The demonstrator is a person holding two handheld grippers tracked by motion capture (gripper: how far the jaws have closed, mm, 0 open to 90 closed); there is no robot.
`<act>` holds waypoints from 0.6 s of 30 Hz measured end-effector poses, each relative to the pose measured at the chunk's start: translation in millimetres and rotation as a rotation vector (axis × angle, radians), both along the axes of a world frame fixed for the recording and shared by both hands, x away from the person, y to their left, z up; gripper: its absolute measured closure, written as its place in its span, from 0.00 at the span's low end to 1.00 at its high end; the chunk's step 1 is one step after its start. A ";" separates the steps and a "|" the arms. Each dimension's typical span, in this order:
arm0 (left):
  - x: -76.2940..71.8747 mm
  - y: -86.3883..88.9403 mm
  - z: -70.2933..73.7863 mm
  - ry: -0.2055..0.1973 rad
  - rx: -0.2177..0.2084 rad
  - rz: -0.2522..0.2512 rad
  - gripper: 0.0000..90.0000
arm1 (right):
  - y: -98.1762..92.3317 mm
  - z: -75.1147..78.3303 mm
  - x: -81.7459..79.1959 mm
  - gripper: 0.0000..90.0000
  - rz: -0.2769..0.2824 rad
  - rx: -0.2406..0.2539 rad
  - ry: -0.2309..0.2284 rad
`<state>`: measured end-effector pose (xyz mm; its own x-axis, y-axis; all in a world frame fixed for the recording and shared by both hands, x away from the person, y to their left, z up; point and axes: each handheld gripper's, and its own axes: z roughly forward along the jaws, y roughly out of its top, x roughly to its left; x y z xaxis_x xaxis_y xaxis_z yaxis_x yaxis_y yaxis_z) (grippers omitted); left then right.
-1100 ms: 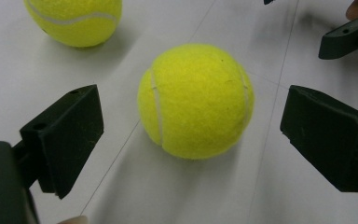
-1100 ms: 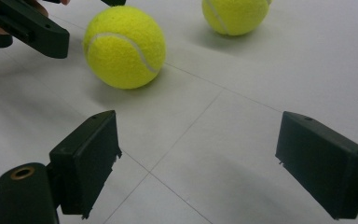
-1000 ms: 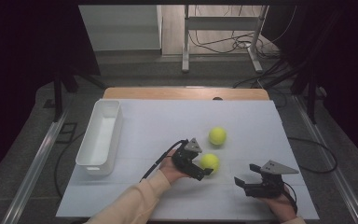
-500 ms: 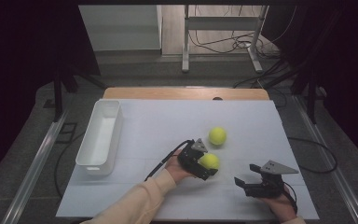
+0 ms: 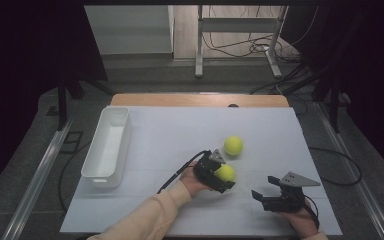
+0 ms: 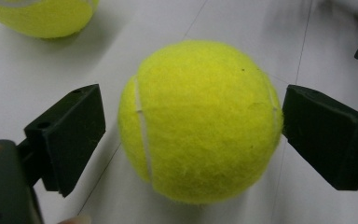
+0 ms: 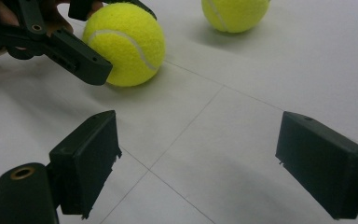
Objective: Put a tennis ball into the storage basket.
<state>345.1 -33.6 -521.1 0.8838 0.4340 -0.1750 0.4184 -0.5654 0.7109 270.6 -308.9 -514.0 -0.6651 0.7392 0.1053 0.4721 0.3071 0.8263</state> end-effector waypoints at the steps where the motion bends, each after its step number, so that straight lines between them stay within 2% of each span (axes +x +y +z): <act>1: 0.0 0.1 -0.1 -0.002 0.001 0.000 0.10 | 0.1 0.0 0.0 0.15 0.000 -0.002 -0.001; 4: 0.2 1.4 0.0 -0.017 0.004 0.012 0.16 | -0.2 0.0 -0.1 0.15 -0.003 -0.001 0.001; 9: 0.6 4.1 1.1 -0.013 -0.025 0.002 0.27 | -0.6 0.1 -0.1 0.15 -0.004 -0.002 0.000; 18: 1.2 5.8 2.1 -0.004 -0.020 -0.003 0.29 | -1.3 0.3 -0.1 0.15 -0.007 -0.001 -0.001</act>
<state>346.3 -27.8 -518.9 0.8857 0.4278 -0.1805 0.4141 -0.5519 0.7238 270.5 -310.1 -513.7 -0.6598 0.7442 0.1041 0.4739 0.3046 0.8262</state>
